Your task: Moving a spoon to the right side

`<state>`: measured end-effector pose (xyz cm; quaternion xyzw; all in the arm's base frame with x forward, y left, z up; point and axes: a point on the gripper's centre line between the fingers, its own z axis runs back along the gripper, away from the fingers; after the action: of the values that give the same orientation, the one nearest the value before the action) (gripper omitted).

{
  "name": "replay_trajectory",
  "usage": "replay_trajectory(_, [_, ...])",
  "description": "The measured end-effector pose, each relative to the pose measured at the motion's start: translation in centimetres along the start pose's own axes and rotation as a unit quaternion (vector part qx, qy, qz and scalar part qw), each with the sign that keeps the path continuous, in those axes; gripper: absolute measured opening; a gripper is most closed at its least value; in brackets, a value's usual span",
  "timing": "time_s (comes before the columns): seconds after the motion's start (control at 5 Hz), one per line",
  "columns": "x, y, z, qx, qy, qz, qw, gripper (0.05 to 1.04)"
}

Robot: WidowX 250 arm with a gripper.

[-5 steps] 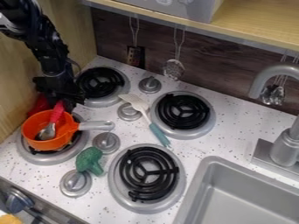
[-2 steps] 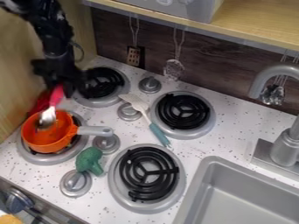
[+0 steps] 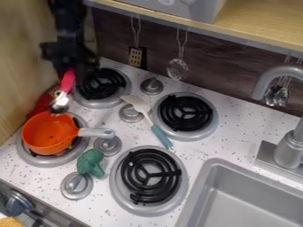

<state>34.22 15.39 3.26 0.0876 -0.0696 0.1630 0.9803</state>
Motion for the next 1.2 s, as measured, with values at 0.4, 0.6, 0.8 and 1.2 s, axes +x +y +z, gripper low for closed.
replay_trajectory(0.4, [-2.4, -5.9, 0.5, -0.015, 0.047, 0.089, 0.9948, 0.433])
replay_trajectory(0.6, [-3.3, -8.5, 1.4, -0.026, 0.042, 0.136, 0.9895, 0.433])
replay_trajectory(0.8, [-4.5, -11.1, 0.9, -0.035, 0.037, 0.193, 0.9799, 0.433])
replay_trajectory(1.2, [-5.0, -13.7, -0.3, 0.009, 0.047, 0.277, 0.9596, 0.433])
